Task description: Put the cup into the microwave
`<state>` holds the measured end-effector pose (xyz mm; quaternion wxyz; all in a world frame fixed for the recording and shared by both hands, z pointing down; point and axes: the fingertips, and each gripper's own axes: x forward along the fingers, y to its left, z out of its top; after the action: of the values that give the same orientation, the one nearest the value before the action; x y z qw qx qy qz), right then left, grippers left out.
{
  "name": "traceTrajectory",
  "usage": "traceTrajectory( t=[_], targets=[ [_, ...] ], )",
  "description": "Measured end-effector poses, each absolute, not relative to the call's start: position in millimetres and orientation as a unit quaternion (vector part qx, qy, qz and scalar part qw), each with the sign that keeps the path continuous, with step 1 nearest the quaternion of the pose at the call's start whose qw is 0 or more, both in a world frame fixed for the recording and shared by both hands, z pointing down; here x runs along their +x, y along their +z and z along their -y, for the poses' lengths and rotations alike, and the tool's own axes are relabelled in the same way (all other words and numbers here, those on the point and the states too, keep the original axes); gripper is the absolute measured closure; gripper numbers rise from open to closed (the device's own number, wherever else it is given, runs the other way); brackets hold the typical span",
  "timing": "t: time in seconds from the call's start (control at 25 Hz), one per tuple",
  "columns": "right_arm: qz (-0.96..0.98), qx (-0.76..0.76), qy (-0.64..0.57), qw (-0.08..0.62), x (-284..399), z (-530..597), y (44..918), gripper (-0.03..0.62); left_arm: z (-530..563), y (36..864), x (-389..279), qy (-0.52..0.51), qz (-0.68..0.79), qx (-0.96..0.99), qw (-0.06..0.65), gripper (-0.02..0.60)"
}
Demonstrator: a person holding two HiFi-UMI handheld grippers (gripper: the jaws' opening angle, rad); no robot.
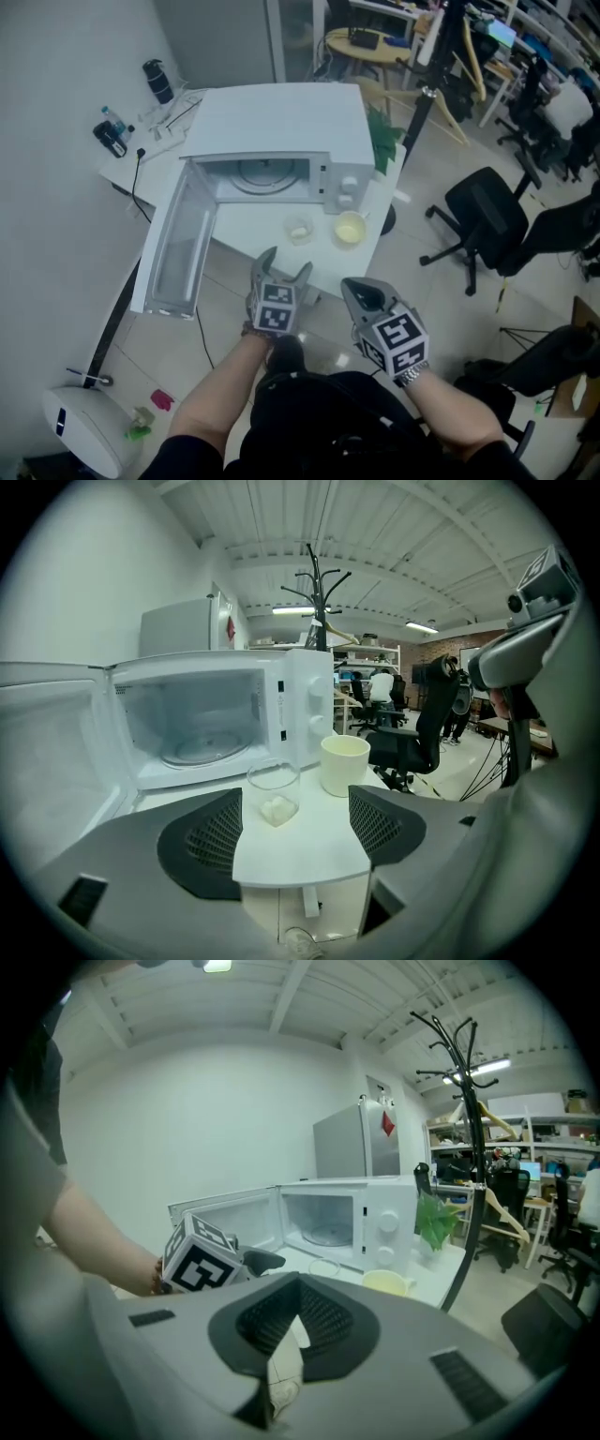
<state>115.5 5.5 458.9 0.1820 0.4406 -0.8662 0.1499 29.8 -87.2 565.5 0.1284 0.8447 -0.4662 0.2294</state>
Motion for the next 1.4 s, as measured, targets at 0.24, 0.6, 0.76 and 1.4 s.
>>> traceTrajectory(
  t=[0.24,0.6,0.76,1.4],
  targets=[
    [0.858,0.448,0.164,0.19,116,22,469,0.58,124,592,34,0.247,0.467,0.839,0.128,0.21],
    [0.844,0.461,0.181,0.204,121,53,481,0.579,158,623,47,0.264,0.454,0.839,0.14,0.187],
    [0.839,0.467,0.187,0.208,125,62,484,0.58,171,629,49,0.266,0.453,0.839,0.143,0.187],
    [0.837,0.461,0.203,0.216,113,87,497,0.58,183,633,55,0.276,0.421,0.854,0.135,0.224]
  ],
)
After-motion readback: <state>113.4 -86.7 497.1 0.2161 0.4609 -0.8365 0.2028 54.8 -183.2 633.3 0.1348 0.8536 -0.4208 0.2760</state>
